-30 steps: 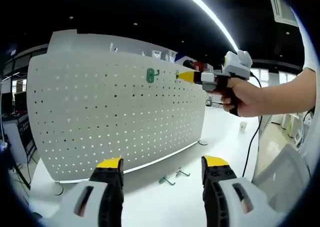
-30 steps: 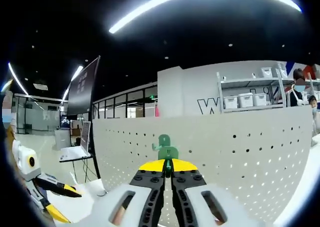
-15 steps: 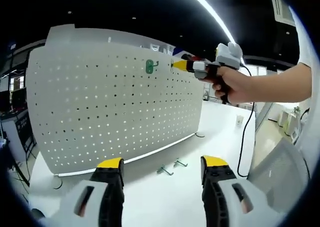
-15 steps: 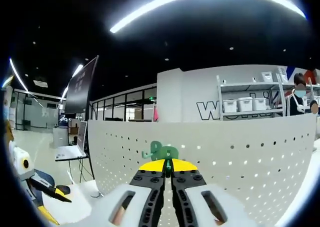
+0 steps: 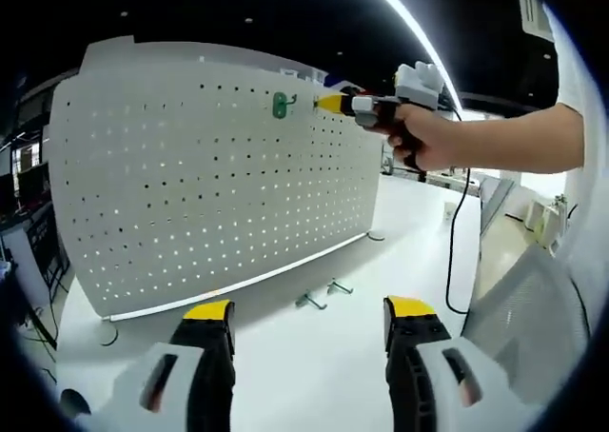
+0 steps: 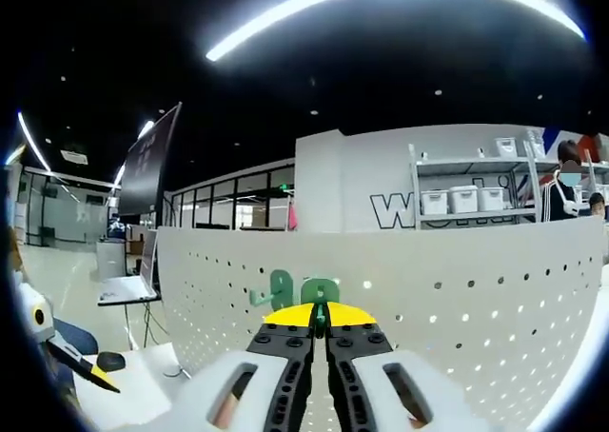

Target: Insert the hook assembly into the mounting plate slot until the hook locks in place.

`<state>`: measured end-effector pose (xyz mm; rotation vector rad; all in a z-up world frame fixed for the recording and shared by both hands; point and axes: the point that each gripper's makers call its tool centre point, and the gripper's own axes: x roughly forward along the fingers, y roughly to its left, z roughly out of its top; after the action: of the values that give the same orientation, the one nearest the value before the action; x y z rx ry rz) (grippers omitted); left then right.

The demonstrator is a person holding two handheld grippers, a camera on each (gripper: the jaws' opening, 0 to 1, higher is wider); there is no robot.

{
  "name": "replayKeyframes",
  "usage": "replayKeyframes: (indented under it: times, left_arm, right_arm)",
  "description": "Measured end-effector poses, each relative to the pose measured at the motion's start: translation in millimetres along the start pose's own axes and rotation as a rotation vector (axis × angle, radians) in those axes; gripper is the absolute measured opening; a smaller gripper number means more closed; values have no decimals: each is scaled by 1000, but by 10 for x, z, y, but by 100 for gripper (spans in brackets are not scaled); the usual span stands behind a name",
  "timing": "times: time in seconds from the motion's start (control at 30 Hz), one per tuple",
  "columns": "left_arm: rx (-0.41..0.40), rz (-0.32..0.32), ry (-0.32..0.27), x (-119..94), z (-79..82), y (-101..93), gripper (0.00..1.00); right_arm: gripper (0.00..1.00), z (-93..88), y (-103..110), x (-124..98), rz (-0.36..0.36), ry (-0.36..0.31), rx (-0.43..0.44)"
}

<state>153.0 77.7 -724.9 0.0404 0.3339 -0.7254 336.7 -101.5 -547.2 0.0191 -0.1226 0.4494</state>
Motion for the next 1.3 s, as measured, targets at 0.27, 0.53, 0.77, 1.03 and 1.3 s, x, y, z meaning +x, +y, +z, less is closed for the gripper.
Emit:
replayKeyframes:
  times: [0.27,0.53,0.77,1.03,1.3]
  left_arm:
    - [-6,1,30,-60,-108,10,65]
    - [0,4,48,-96,-159,15,65]
    - [3,4,60,-105,-169,16,64]
    - [-9,11,58,-111,-173,37,63]
    - [-10,6,60,-107,-177,29,63]
  right_arm:
    - [1,-1,-54,74,-10,5,-18]
    - [1,9,-43,141,-9,-1,-40]
    - [1,-5,-61,178,-13,-1,-32]
    - [1,-47,-65,189,-45,15,-54]
    - [1,-48,-63,221,-131,41,-110]
